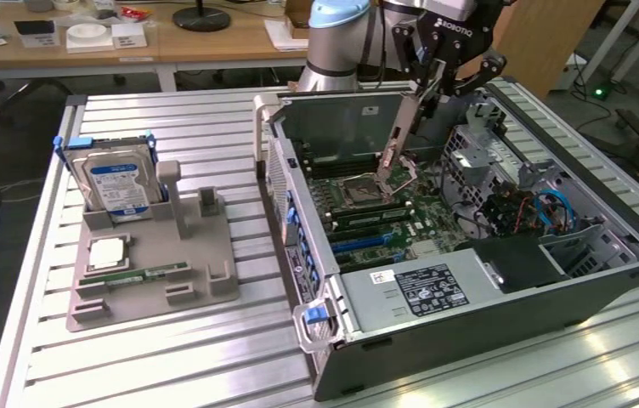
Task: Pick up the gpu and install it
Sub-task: 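Insert the gpu into the slot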
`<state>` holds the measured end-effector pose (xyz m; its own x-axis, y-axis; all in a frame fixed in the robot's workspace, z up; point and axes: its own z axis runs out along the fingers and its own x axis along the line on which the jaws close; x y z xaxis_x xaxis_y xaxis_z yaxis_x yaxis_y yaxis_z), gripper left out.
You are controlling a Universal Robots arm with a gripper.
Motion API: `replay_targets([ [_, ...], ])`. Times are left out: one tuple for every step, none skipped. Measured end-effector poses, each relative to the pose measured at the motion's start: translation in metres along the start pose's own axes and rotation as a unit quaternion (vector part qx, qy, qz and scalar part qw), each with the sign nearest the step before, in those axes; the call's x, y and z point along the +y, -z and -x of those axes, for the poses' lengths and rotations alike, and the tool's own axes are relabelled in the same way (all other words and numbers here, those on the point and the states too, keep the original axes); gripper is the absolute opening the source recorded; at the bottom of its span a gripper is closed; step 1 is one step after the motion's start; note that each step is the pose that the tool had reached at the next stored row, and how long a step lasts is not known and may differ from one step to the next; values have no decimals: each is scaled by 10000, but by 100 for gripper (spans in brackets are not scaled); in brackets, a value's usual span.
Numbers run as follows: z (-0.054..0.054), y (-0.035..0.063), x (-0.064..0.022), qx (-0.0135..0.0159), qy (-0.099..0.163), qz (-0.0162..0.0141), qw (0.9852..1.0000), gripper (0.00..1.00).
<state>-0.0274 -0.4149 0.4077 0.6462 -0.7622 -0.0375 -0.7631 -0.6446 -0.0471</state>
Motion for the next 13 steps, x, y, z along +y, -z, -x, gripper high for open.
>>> replay_targets([
  [0, 0, 0, 0, 0, 0, 10000, 27],
  [0, 0, 0, 0, 0, 0, 10000, 27],
  [0, 0, 0, 0, 0, 0, 10000, 27],
  [0, 0, 0, 0, 0, 0, 10000, 27],
  [0, 0, 0, 0, 0, 0, 10000, 27],
  [0, 0, 0, 0, 0, 0, 10000, 27],
  [0, 0, 0, 0, 0, 0, 10000, 27],
  [0, 0, 0, 0, 0, 0, 10000, 27],
  [0, 0, 0, 0, 0, 0, 10000, 27],
  [0, 0, 0, 0, 0, 0, 10000, 27],
  [0, 0, 0, 0, 0, 0, 10000, 27],
  [0, 0, 0, 0, 0, 0, 10000, 27],
  [0, 0, 0, 0, 0, 0, 10000, 27],
])
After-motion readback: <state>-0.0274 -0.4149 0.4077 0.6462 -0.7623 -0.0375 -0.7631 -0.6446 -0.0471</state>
